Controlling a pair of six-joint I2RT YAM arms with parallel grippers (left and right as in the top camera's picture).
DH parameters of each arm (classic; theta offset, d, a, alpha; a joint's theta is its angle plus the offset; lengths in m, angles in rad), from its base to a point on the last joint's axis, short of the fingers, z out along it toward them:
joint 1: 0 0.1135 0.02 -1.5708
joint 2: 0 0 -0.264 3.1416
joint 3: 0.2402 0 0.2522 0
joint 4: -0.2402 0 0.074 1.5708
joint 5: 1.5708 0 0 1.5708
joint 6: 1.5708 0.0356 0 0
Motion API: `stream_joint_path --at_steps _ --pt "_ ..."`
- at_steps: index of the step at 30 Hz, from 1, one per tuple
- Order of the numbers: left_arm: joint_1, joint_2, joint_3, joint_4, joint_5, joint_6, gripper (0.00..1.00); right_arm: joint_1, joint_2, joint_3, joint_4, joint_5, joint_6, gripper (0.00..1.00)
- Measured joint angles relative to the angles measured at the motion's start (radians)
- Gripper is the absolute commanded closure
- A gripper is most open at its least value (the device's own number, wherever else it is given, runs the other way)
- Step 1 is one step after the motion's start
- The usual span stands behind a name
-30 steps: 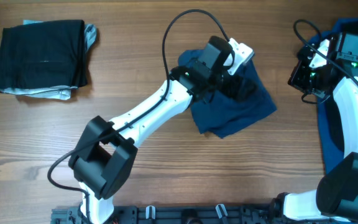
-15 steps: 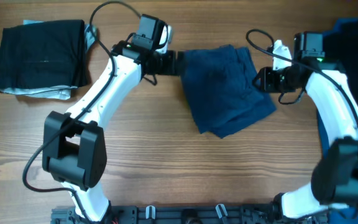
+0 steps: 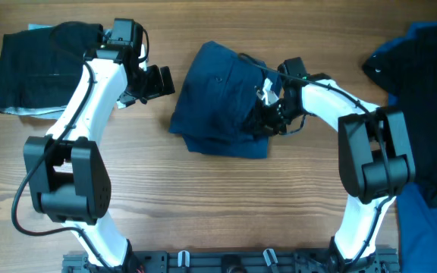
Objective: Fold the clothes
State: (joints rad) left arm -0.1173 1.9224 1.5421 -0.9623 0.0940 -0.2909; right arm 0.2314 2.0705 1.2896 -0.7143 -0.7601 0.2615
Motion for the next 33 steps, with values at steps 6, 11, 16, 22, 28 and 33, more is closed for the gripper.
stream_joint_path --at_steps 6,11,16,22,28,33 --pt "0.024 0.0 0.0 -0.026 0.078 -0.004 0.09 -0.008 -0.173 0.034 0.096 0.288 -0.089 0.58" --pt "0.0 0.0 -0.007 -0.111 0.257 -0.011 0.94 -0.008 -0.189 0.041 0.305 0.503 -0.121 0.96" --pt "-0.121 -0.002 -0.146 -0.055 0.29 -0.056 0.86 -0.008 -0.106 0.041 0.492 0.582 -0.129 0.96" --pt "-0.189 -0.001 -0.291 0.146 0.211 -0.166 0.78 -0.009 0.056 0.045 0.516 0.601 -0.163 0.96" --pt "-0.188 -0.001 -0.3 0.354 -0.024 -0.169 0.77 -0.01 0.053 0.103 0.29 0.63 -0.122 0.96" --pt "-0.164 -0.001 -0.304 0.621 -0.146 -0.066 0.7 -0.012 0.026 0.123 -0.044 0.563 0.018 0.96"
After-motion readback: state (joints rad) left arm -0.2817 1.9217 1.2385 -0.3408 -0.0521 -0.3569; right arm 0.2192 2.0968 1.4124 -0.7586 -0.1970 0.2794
